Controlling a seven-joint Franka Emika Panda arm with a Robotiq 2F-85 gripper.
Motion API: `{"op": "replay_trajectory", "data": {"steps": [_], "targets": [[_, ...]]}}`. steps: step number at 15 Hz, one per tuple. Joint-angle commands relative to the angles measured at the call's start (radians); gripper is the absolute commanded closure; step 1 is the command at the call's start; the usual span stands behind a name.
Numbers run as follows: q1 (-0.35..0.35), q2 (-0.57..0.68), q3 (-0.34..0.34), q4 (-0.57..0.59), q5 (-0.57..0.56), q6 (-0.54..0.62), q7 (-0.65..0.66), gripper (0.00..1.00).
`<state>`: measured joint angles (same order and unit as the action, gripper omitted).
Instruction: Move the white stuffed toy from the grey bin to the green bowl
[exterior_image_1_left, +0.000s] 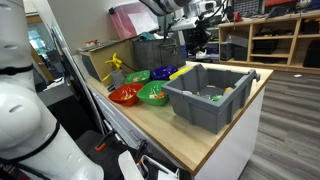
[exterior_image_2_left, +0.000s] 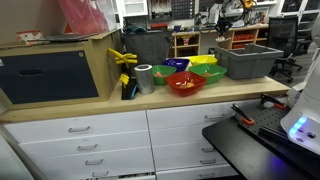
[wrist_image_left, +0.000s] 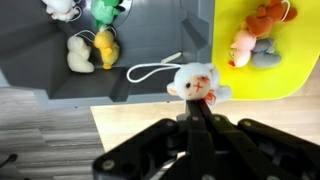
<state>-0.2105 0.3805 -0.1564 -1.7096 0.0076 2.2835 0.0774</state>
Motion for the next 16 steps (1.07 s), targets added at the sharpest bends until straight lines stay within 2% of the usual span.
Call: {"op": "replay_trajectory", "data": {"steps": [1, 9, 16], "targets": [[0.027, -0.068, 0.026, -0.065, 0.01, -0.008, -0.037, 0.99], [0.064, -0.147, 0.077, -0.199, 0.027, 0.005, -0.107, 0.99], [0.085, -0.159, 0.103, -0.288, 0.049, 0.047, -0.147, 0.99]]}}
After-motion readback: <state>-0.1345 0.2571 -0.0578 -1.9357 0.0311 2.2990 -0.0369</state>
